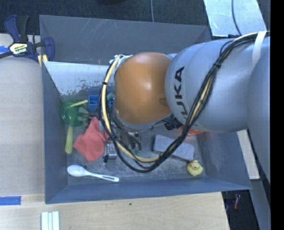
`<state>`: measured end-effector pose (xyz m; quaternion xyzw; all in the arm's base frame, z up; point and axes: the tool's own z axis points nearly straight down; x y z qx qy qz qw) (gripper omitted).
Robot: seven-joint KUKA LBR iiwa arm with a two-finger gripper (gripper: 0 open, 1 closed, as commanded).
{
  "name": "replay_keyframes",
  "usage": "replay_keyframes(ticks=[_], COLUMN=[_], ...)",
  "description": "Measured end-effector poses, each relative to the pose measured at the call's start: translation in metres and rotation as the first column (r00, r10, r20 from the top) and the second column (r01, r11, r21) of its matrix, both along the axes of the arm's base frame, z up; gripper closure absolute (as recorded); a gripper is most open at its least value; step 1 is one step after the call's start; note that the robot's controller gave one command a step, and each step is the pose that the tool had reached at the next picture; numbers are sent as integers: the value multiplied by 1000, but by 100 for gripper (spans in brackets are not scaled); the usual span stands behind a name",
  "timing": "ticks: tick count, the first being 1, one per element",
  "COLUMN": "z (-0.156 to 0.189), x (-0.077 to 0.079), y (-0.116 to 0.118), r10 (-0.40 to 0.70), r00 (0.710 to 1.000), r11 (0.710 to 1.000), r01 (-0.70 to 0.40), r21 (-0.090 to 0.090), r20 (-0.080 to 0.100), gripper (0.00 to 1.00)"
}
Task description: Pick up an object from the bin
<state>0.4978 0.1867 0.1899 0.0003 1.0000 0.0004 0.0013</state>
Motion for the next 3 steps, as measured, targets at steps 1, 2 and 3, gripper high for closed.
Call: replay_keyframes(ticks=[1,2,3], z=[-94,-84,-101], x=[-9,-12,-11], y=[13,21,17], r10=[-68,-24,-50], r00=[998,1000,999], r11=[998,1000,999], r01=[68,24,50], r21=[2,1,0], r20=[2,5,-1], gripper=[0,0,0])
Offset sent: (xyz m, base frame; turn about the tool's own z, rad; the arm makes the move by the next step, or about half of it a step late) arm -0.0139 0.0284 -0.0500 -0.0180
